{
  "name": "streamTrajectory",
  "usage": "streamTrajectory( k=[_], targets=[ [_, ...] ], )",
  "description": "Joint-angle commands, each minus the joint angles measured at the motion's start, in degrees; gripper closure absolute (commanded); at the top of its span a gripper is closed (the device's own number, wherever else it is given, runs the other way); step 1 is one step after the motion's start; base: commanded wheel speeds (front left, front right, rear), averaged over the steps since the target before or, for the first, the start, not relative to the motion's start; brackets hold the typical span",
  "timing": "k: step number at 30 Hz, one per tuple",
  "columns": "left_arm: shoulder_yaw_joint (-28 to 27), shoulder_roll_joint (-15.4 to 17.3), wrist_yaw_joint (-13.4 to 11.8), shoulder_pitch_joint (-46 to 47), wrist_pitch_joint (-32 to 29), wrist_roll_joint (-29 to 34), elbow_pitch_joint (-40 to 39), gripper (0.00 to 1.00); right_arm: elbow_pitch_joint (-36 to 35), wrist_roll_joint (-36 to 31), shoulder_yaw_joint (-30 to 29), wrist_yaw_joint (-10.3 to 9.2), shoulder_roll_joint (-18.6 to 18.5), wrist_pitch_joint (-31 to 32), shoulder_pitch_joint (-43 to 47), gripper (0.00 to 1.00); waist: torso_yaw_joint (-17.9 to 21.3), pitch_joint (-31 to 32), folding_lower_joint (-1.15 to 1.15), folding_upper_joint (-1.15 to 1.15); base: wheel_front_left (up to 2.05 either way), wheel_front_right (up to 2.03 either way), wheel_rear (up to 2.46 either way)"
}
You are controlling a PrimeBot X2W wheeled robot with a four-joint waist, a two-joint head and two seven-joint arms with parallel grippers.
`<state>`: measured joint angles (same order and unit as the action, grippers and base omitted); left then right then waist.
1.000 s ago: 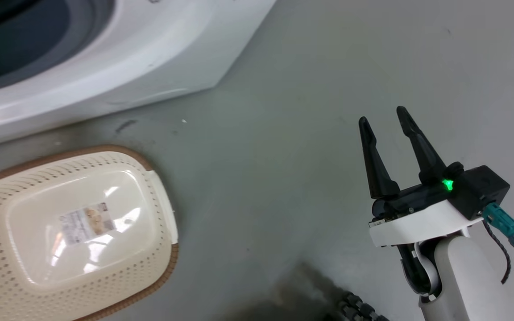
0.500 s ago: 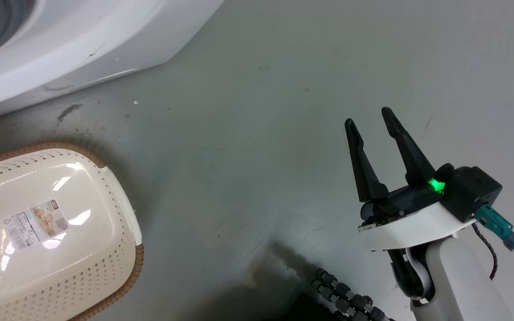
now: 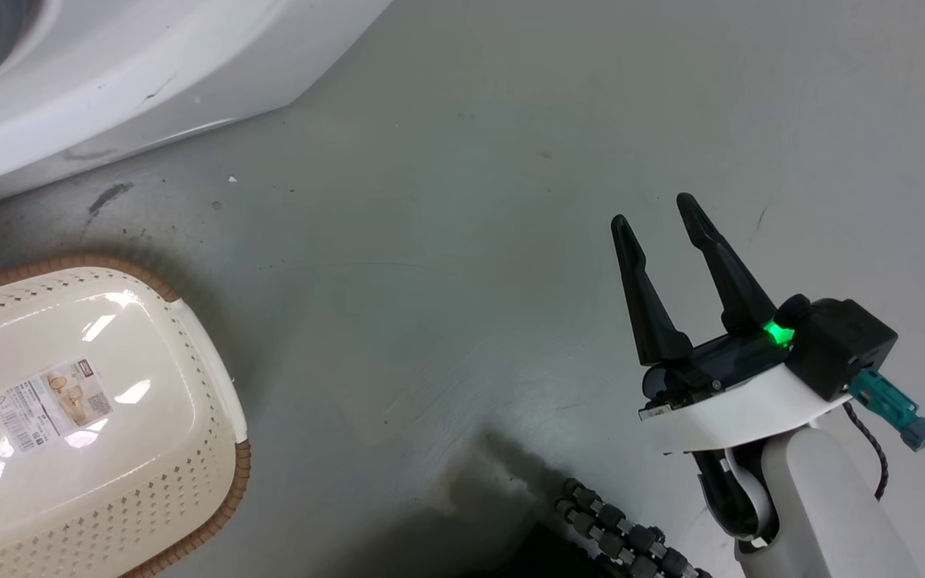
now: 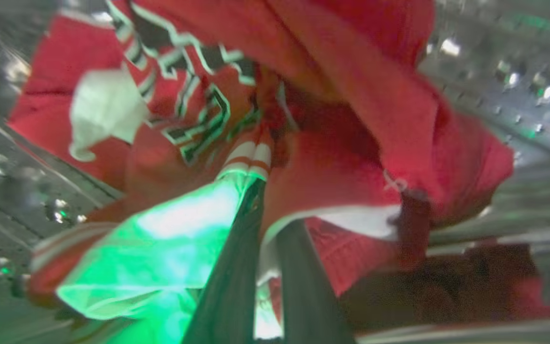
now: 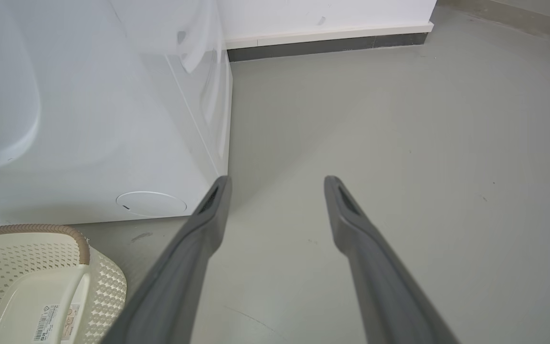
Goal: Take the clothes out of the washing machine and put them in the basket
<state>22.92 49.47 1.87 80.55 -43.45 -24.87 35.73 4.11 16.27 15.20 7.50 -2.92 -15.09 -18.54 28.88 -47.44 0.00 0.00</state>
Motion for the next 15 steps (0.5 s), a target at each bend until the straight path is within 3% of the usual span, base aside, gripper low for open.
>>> streamTrajectory(
  k=[1, 9, 15],
  targets=[
    [-0.26, 0.03, -0.82, -0.01, 2.10, 0.69, -0.49, 1.00, 0.15, 0.54, 0.02, -0.02, 0.06, -0.09, -0.66, 0.00, 0.04, 0.22, 0.00, 0.00, 0.00, 0.00, 0.00],
    [-1.40, -1.77, -4.01, -3.21, 16.87, 1.56, 0.64, 1.00, 0.57, -0.22, -1.20, -0.02, 0.06, -0.10, -0.35, 0.00, -0.90, 3.65, 0.00, 0.00, 0.00, 0.00, 0.00],
    [-2.00, -4.75, -4.61, -7.99, 27.01, 0.10, 4.08, 1.00, 1.15, -1.38, -2.30, -0.02, 0.05, -0.10, 0.23, 0.00, -2.47, 8.28, 0.00, 0.00, 0.00, 0.00, 0.00]
  ],
)
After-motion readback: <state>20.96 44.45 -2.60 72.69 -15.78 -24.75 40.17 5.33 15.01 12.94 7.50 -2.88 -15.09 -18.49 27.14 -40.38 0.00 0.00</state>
